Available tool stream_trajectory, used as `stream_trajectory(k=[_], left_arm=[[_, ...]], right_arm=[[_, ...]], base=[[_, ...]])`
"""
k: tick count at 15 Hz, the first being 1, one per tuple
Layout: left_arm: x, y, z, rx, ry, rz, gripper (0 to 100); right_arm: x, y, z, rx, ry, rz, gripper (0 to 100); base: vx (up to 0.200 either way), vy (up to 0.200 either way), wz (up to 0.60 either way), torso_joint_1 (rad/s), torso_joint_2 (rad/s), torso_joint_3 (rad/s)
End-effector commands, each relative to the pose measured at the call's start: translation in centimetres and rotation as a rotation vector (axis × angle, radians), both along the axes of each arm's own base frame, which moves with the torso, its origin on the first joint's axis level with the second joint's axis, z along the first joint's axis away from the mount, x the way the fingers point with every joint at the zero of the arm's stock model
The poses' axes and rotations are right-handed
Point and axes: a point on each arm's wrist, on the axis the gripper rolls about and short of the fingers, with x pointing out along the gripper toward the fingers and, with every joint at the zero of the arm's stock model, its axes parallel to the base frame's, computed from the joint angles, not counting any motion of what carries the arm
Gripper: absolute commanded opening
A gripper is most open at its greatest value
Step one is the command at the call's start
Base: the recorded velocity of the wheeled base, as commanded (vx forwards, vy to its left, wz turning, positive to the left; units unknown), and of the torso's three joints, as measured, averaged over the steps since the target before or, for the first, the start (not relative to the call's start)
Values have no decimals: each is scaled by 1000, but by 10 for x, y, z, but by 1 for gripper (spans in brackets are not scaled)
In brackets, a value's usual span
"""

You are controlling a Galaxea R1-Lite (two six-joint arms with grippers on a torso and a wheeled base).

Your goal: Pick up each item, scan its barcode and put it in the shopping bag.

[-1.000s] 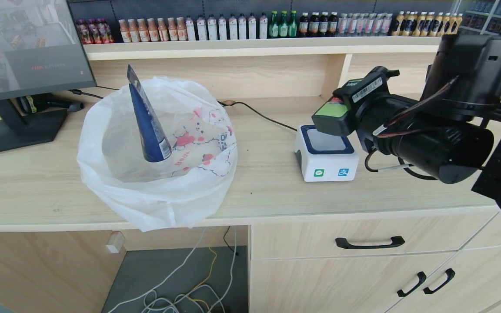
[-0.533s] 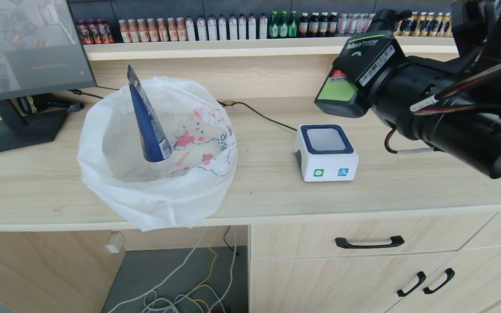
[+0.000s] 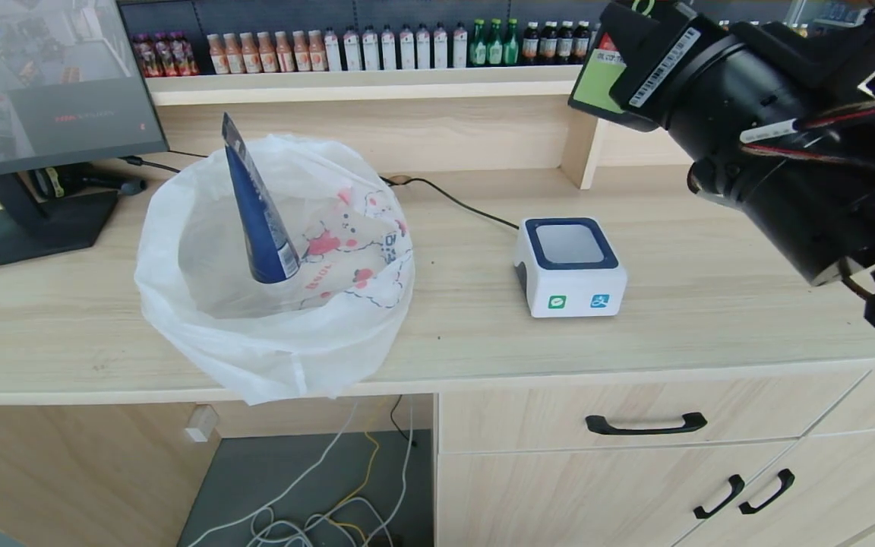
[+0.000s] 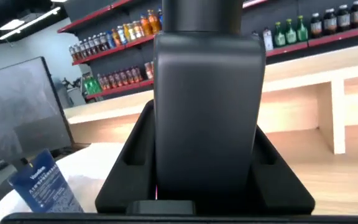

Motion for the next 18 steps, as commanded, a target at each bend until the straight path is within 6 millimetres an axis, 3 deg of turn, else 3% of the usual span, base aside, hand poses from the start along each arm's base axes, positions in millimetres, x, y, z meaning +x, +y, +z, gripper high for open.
stream_trajectory(k=[1,2,3,5,10,15,18], left_arm=[[0,0,0,0,-1,0,100],[0,0,0,0,-1,0,100],[0,0,0,0,-1,0,100],[0,0,0,0,-1,0,100],[0,0,0,-2,-1,0,100],[0,0,0,-3,-1,0,100],[0,0,0,-5,-1,0,100]], right_arm=[[20,-1,-23,-112,-27,2,0],[25,-3,-27,-149,-64,13,0],[47,-15,-40,-270,-227,25,0],[67,-29,-55,-371,-356,38,0],[60,-35,-90,-401,-287,45,0],[57,-27,-103,-345,-207,65,0],[60,-22,-104,-281,-173,53,0]], base=[[0,0,0,0,0,0],[0,0,0,0,0,0],[0,0,0,0,0,0],[0,0,0,0,0,0],[0,0,0,0,0,0],[0,0,0,0,0,0],[0,200,0,-1,-4,5]])
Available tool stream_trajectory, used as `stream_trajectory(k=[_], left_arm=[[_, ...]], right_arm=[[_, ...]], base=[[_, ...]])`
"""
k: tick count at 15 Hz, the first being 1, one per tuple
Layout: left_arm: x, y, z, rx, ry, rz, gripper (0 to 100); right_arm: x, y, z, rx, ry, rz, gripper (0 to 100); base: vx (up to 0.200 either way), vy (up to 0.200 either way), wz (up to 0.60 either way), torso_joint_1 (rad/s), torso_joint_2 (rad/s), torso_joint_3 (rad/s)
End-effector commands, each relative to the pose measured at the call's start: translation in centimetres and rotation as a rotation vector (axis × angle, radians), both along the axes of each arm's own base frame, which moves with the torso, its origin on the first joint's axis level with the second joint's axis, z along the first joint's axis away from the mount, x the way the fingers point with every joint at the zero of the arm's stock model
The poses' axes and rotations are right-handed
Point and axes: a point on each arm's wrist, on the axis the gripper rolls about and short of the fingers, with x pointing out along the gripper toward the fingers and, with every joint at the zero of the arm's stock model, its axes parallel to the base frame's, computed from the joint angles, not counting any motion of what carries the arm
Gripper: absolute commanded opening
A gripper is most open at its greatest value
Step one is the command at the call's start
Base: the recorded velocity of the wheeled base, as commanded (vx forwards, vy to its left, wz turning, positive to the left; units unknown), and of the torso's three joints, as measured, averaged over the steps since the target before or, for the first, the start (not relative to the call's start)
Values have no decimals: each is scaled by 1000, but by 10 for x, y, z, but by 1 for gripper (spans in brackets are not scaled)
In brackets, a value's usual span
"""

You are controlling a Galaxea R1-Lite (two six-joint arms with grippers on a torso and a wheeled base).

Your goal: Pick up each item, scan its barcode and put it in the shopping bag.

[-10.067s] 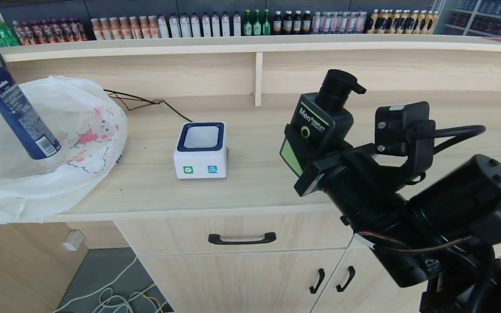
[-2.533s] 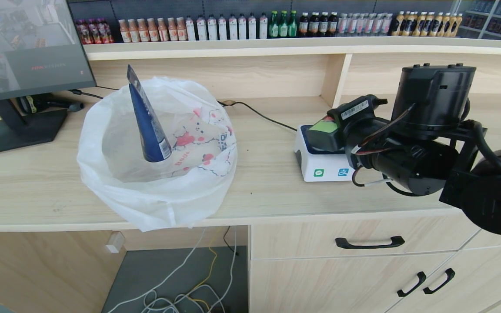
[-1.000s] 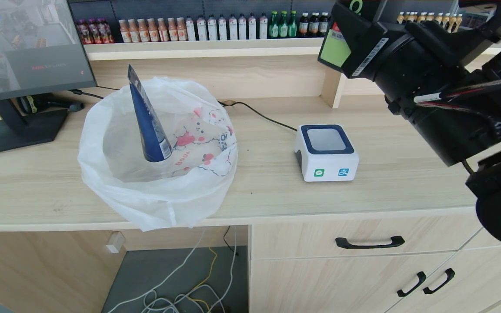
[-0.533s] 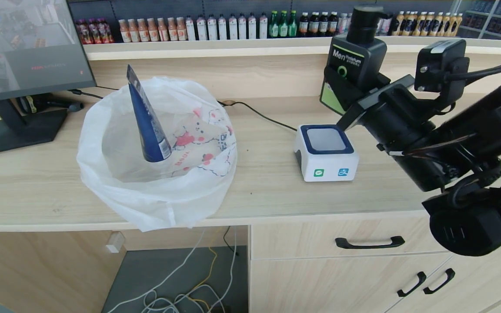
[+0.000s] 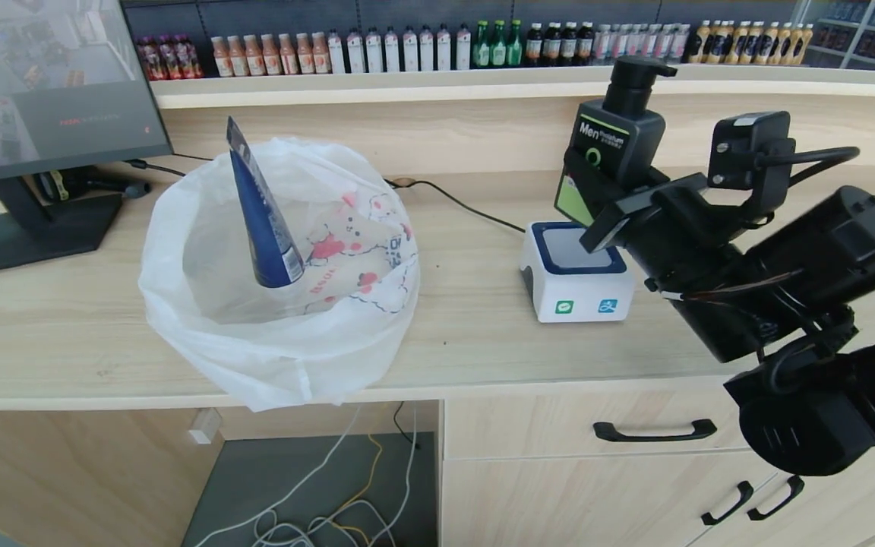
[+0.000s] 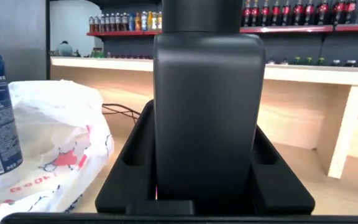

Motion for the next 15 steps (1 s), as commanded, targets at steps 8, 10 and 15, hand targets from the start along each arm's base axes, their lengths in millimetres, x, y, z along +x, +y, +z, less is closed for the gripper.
stream_trajectory(k=[8,10,15], left_arm=[[0,0,0,-2,0,0,100],[0,0,0,-2,0,0,100],[0,0,0,2,0,0,100]], right_arm=[[-8,25,-5,25,33,48,0],[-1,21,-6,33,37,34,0],[0,19,-12,29,57,25,0]], base=[[0,200,0,4,4,-1],[0,200,0,0,5,2],[0,160,0,2,5,0]])
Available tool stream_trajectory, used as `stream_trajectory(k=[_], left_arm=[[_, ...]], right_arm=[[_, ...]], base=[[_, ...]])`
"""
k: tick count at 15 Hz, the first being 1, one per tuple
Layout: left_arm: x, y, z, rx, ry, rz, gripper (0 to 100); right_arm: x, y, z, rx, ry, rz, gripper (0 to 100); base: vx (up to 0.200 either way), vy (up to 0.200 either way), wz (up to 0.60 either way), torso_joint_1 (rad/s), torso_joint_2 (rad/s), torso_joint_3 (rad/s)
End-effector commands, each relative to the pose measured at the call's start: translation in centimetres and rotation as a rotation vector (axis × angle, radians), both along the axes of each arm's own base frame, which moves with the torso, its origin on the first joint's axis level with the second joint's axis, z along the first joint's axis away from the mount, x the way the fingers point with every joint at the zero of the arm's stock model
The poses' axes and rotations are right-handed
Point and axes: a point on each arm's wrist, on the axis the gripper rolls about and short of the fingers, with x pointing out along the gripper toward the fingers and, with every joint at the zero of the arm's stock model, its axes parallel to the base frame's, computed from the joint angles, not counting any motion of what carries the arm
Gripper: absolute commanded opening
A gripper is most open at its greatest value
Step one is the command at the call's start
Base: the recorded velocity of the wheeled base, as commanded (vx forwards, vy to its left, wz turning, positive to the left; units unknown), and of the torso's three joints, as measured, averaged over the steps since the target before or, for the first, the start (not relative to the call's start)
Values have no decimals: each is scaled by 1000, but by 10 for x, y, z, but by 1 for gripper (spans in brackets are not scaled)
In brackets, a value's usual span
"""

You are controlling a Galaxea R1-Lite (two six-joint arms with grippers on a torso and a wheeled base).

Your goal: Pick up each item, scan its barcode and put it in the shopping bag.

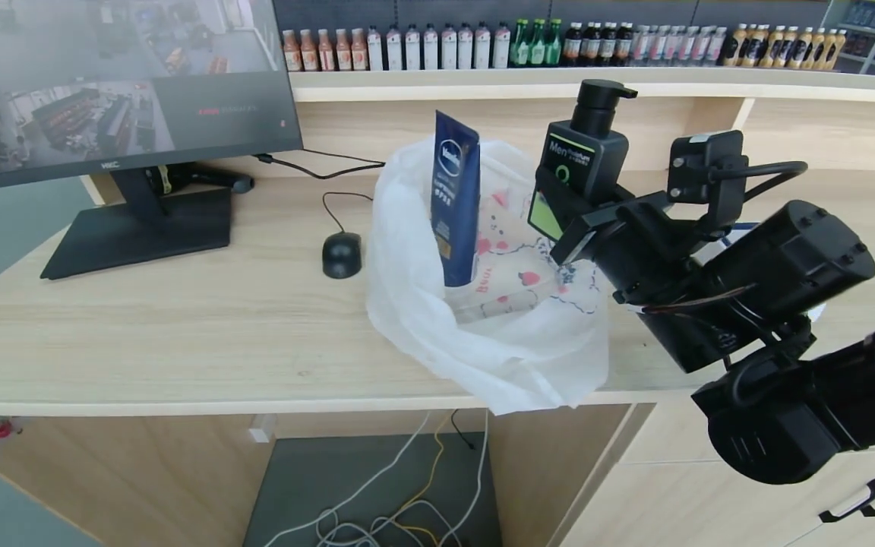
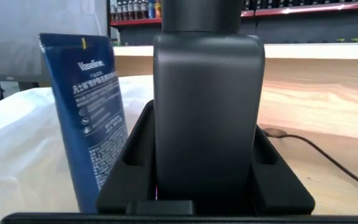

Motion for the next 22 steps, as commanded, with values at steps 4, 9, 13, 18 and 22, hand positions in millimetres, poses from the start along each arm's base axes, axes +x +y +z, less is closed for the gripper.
stream_trajectory(k=[4,9,13,18,22], left_arm=[[0,0,0,2,-1,0,100],[0,0,0,2,-1,0,100],[0,0,0,2,-1,0,100],[0,0,0,2,-1,0,100],[0,0,0,2,-1,0,100]], right_arm=[[1,-4,-5,-10,16,-11,0],[14,-20,-20,-24,67,-92,0],[23,-15,-40,-55,120,-90,0],[35,-18,-52,-68,144,-113,0],[36,-17,-57,-74,155,-113,0]], base=[[0,0,0,0,0,0],[0,0,0,0,0,0],[0,0,0,0,0,0],[0,0,0,0,0,0],[0,0,0,0,0,0]])
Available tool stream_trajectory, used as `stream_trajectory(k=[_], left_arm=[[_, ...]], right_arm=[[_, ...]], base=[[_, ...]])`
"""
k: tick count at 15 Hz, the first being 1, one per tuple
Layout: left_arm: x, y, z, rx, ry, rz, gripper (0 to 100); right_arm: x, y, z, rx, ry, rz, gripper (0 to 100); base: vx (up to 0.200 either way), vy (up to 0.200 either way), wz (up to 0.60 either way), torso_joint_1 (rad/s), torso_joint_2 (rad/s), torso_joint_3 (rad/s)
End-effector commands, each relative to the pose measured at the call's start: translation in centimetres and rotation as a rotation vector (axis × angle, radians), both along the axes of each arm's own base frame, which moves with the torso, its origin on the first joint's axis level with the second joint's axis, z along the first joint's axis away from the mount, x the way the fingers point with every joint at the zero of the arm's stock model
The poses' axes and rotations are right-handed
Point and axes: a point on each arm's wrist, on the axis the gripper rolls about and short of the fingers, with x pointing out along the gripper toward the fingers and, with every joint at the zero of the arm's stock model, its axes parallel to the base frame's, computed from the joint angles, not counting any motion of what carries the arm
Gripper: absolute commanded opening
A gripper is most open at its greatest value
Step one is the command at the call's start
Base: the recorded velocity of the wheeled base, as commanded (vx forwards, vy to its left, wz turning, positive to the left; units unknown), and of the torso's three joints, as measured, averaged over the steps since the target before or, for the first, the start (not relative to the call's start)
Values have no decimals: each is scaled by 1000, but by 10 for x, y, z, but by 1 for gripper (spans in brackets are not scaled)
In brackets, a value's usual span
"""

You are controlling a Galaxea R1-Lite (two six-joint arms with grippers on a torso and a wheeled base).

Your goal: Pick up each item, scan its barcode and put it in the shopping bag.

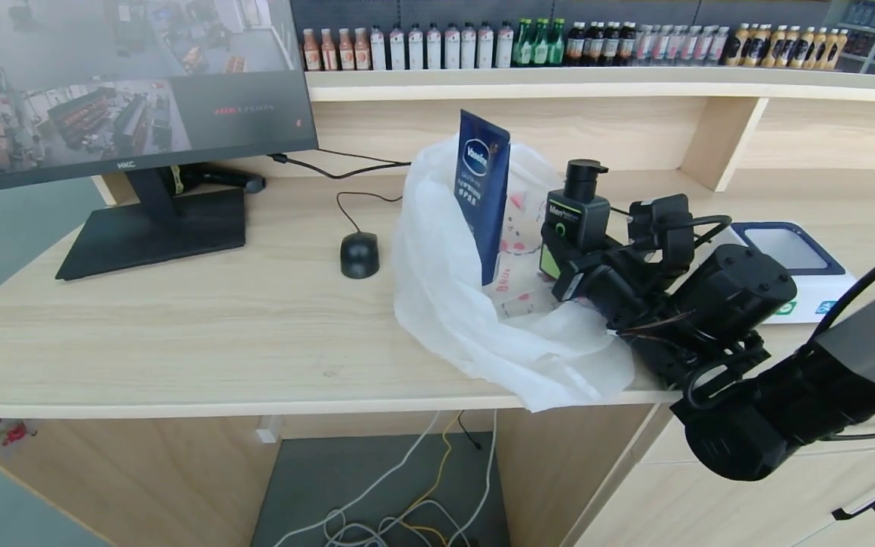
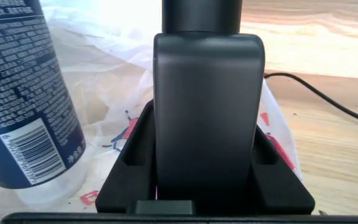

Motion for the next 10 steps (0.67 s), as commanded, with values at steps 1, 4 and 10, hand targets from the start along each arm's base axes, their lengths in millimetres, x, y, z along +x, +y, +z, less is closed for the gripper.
stream_trajectory(k=[1,4,10], left_arm=[[0,0,0,0,-1,0,100],[0,0,0,0,-1,0,100],[0,0,0,0,-1,0,100]], right_arm=[[0,1,-5,-7,13,3,0],[-4,-1,-15,-29,52,2,0],[-9,-2,-28,-51,103,8,0]], base=[[0,0,0,0,0,0],[0,0,0,0,0,0],[0,0,0,0,0,0]])
